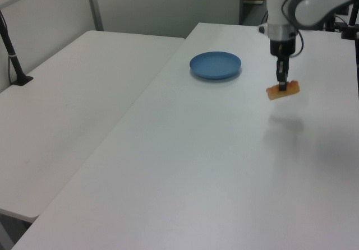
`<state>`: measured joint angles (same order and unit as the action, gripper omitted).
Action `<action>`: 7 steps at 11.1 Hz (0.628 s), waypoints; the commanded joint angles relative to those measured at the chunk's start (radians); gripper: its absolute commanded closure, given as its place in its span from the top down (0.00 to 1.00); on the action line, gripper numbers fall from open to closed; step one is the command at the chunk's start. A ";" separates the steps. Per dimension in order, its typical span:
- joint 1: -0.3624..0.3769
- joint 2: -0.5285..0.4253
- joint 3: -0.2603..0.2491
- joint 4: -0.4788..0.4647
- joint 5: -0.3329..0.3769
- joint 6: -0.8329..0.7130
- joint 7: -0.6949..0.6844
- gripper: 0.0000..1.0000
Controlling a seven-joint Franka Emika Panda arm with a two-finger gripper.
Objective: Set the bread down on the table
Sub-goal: 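Lower the bread roll onto the bare table surface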
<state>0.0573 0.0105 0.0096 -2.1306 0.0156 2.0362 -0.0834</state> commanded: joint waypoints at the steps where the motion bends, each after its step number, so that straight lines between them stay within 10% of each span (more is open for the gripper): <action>1: 0.004 0.016 0.039 -0.101 -0.091 0.154 0.091 0.07; 7: 0.035 0.052 0.041 -0.135 -0.112 0.197 0.152 0.21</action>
<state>0.0756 0.0654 0.0527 -2.2413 -0.0705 2.2071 0.0125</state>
